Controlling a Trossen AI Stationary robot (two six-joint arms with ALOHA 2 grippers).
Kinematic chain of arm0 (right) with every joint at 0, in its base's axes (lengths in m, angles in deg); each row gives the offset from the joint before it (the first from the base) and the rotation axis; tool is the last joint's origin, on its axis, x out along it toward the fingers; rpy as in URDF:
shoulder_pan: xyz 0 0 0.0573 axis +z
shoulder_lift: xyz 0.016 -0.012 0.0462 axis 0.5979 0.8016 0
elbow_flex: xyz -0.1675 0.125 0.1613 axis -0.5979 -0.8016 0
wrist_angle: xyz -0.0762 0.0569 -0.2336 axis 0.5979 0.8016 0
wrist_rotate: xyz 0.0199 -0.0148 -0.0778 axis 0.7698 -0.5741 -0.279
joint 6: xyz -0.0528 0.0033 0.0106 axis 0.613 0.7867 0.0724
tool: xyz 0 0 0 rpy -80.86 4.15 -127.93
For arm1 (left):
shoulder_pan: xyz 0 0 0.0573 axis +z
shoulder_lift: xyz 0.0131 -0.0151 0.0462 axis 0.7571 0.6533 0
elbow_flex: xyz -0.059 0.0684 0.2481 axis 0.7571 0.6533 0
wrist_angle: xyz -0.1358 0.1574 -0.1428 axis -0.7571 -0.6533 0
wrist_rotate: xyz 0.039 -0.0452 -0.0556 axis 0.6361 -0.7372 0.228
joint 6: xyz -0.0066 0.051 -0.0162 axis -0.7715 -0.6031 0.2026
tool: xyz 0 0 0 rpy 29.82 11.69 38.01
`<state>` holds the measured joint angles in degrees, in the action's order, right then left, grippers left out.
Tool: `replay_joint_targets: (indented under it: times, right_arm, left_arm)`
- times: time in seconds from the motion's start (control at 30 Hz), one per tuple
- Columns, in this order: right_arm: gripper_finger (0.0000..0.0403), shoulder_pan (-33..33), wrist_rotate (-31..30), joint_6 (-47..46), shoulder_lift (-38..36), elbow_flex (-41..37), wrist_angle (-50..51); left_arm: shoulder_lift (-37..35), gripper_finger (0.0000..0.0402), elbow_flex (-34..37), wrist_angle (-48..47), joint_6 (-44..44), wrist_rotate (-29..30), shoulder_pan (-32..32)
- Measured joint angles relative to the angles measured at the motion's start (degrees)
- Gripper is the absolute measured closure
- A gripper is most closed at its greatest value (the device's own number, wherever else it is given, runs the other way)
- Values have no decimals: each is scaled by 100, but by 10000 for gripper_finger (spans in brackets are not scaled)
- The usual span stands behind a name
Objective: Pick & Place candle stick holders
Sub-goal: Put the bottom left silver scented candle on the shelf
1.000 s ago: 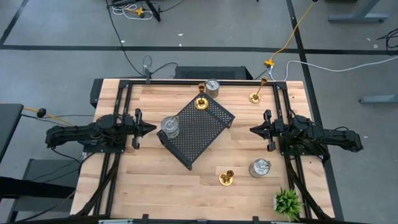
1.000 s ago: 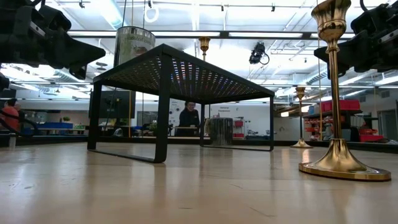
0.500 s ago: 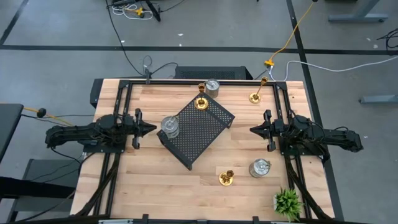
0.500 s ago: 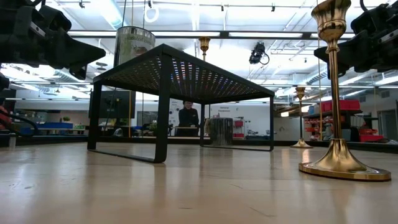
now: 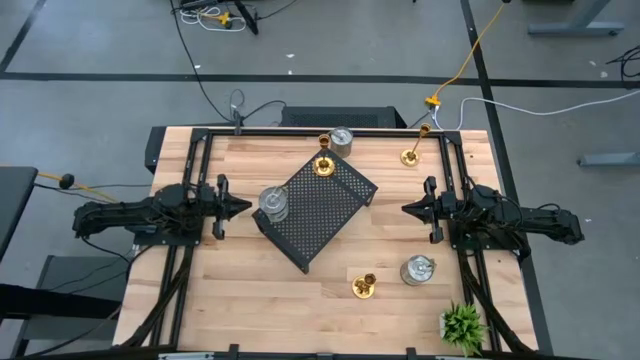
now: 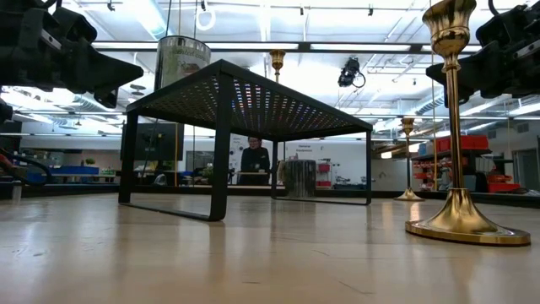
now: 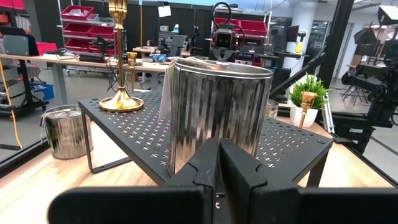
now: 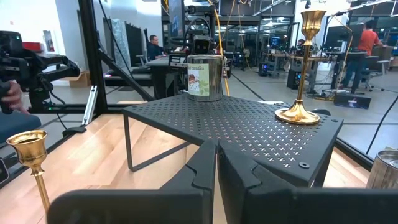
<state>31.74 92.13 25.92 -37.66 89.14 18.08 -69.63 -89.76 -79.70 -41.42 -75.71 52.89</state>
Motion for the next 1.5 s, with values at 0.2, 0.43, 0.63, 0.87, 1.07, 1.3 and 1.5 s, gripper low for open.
replay_joint_targets:
  times: [0.2,0.43,0.63,0.87,1.07,1.3,1.5]
  right_arm:
    - [380,-2,0,0,0,2,0]
    - [380,0,0,0,0,2,0]
    - [380,-1,0,0,0,0,0]
    - [380,0,-1,0,0,0,-1]
    - [380,-1,0,0,0,1,-2]
    - [380,-1,0,0,0,1,-2]
    - [380,0,-2,0,0,0,-2]
  left_arm:
    - [0,376,0,0,71,-2,0]
    - [0,376,-4,136,658,198,0]
    - [142,391,-370,-153,750,477,-4]
    - [731,392,-826,-482,703,1087,0]
    - [1459,396,-1037,-491,782,1167,2]
    - [2215,397,-1295,-408,562,1314,2]
    - [2606,398,-1325,64,543,1175,0]
